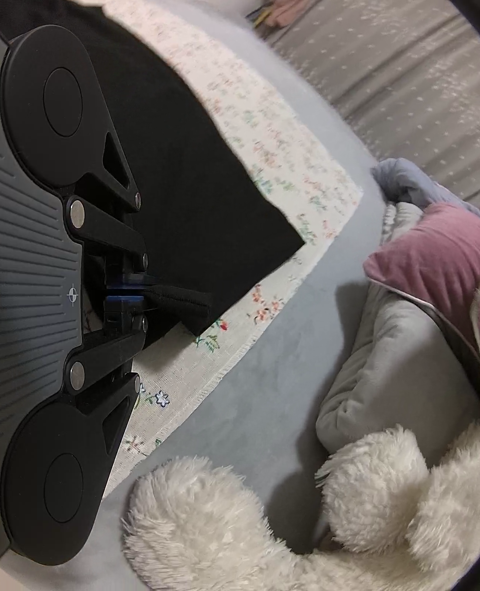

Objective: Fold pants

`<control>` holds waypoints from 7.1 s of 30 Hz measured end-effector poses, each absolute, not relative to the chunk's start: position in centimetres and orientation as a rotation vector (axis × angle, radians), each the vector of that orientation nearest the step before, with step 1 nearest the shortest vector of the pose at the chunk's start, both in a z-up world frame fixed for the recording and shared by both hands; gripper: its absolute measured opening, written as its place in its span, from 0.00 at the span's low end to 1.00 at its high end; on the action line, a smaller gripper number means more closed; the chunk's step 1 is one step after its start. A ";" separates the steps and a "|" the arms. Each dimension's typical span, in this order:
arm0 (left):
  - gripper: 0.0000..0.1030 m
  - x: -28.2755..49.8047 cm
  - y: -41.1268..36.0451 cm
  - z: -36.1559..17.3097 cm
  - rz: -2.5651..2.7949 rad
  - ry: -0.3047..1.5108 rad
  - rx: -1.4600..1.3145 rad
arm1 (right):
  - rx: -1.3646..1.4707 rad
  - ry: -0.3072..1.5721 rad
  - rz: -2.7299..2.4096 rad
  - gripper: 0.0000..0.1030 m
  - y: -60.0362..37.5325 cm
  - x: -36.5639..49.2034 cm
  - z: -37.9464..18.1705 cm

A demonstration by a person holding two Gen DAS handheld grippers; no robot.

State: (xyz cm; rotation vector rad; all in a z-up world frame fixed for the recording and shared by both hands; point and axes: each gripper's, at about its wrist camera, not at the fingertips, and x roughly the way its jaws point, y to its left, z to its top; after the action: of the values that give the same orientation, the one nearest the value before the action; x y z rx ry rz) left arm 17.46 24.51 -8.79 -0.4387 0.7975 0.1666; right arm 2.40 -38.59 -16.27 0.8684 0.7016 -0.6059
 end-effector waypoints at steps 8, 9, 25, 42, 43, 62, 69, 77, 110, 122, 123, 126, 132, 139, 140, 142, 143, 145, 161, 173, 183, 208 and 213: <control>0.51 14.0 29.0 -8.3 0.229 0.731 -0.766 | 0.993 0.602 -0.611 0.17 -39.0 -0.5 -16.4; 0.53 13.7 28.9 -8.1 0.229 0.729 -0.760 | 1.019 0.581 -0.614 0.17 -39.1 -1.2 -16.4; 0.79 17.1 26.8 -11.1 0.098 0.844 -0.886 | 1.247 0.556 -0.452 0.25 -39.9 -3.8 -19.6; 0.13 15.6 26.4 -8.1 0.205 0.669 -0.851 | 1.114 0.376 -0.548 0.04 -39.8 -2.3 -16.6; 0.13 14.8 26.7 -7.5 0.206 0.661 -0.857 | 1.107 0.354 -0.550 0.04 -39.7 -2.8 -15.9; 0.57 11.0 29.6 -8.6 0.346 0.805 -0.874 | 1.210 0.548 -0.592 0.25 -40.5 -5.4 -18.6; 0.59 10.1 29.0 -6.8 0.433 0.741 -0.935 | 0.839 0.583 -0.827 0.61 -39.0 -5.5 -14.4; 0.70 12.8 24.7 -4.3 0.263 0.709 -0.741 | 0.598 0.636 -0.654 0.62 -38.0 1.3 -12.9; 0.77 30.7 -0.8 -10.8 -0.401 0.885 0.254 | 0.434 0.714 -0.413 0.62 -43.8 11.5 -16.2; 0.04 30.1 1.9 -7.5 -0.519 0.762 0.134 | 0.287 0.669 -0.364 0.10 -43.3 11.8 -14.7; 0.04 30.5 2.4 -7.2 -0.520 0.758 0.101 | 0.272 0.653 -0.366 0.10 -43.0 11.9 -14.1; 0.04 32.2 3.4 -6.8 -0.507 0.756 0.008 | 0.207 0.631 -0.369 0.10 -42.2 13.1 -12.7; 0.04 34.9 3.6 -8.1 -0.452 0.781 -0.057 | 0.150 0.662 -0.366 0.10 -42.4 17.6 -12.2; 0.04 35.9 3.2 -10.6 -0.396 0.843 -0.066 | 0.179 0.771 -0.398 0.10 -42.8 22.1 -15.8; 0.04 35.8 3.2 -10.6 -0.392 0.838 -0.072 | 0.159 0.792 -0.405 0.12 -42.5 22.4 -16.6; 0.04 35.6 3.5 -10.2 -0.379 0.819 -0.098 | 0.134 0.779 -0.418 0.12 -42.0 22.2 -17.0; 0.04 35.6 3.7 -10.0 -0.377 0.808 -0.111 | 0.146 0.771 -0.423 0.12 -42.2 22.0 -16.8; 0.04 35.5 3.8 -9.9 -0.374 0.805 -0.106 | 0.206 0.743 -0.430 0.13 -43.0 21.2 -16.0; 0.62 30.2 3.6 -5.7 -0.329 0.757 -0.139 | 0.477 0.672 -0.485 0.64 -40.6 13.3 -9.8; 0.08 31.1 2.5 -11.1 -0.151 0.822 -0.026 | 0.613 0.862 -0.373 0.64 -29.0 11.6 -12.3; 0.07 32.5 3.6 -10.9 -0.114 0.792 -0.102 | 0.812 0.753 -0.665 0.36 -35.2 5.1 -14.8; 0.54 28.5 1.7 -10.0 -0.207 0.751 -0.037 | 0.831 0.730 -0.713 0.30 -39.1 4.4 -16.2; 0.54 28.4 2.0 -10.4 -0.198 0.767 -0.045 | 0.601 0.751 -0.726 0.05 -37.4 5.9 -15.1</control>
State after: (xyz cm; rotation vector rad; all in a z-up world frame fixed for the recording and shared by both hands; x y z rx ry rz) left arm 28.37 1.97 -10.40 -0.0446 0.7671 -0.1981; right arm 5.85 -37.45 -15.06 0.6011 0.7508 -0.7256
